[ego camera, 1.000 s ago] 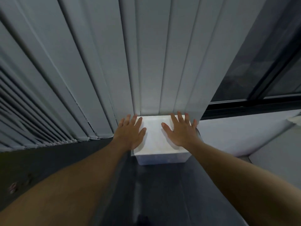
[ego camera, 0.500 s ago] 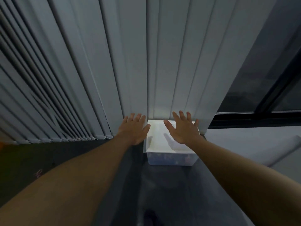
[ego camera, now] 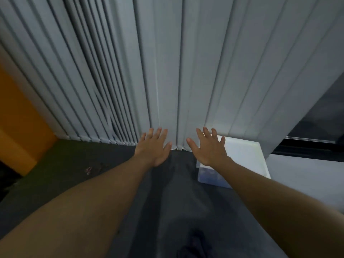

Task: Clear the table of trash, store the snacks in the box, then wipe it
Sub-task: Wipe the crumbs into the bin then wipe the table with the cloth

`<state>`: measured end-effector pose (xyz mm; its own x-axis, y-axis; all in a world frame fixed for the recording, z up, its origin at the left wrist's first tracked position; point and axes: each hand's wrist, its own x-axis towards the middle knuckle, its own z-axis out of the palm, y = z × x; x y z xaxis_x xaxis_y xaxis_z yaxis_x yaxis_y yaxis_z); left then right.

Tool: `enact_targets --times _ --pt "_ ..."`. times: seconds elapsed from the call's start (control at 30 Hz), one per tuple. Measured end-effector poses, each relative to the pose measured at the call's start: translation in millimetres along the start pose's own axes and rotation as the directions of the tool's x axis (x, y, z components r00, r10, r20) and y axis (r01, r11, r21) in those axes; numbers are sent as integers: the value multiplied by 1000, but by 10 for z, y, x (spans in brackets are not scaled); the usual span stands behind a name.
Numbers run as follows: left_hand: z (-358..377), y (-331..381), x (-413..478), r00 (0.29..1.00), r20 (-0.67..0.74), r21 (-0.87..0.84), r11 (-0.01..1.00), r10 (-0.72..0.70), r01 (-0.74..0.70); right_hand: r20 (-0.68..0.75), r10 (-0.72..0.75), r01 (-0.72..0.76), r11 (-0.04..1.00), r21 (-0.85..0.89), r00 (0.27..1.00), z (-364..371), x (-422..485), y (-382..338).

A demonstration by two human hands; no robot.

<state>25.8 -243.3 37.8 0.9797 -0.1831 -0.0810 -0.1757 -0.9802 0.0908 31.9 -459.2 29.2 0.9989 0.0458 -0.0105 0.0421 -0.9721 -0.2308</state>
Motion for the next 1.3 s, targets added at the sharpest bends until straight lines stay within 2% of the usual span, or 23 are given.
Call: enact_targets --times 0.37,0.67,0.9,1.1,1.3 --pt "3 -1257 -823 993 14 -52 992 -115 115 18 -134 134 991 22 991 365 -270 -1309" --pt "109 -1676 -1196 995 14 -76 992 -101 102 -7 -137 137 989 60 991 576 -601 -1752" --pt "393 -1410 -1281 997 80 -86 996 -1 8 -56 -39 43 995 87 998 711 -966 -1429" --pt "815 -820 -1230 979 161 -101 989 126 -110 13 117 -117 989 92 993 863 -1374 -747" --pt "1408 -198 -1295 930 277 -147 967 243 -209 110 253 -263 960 92 961 1177 -1802 -89"
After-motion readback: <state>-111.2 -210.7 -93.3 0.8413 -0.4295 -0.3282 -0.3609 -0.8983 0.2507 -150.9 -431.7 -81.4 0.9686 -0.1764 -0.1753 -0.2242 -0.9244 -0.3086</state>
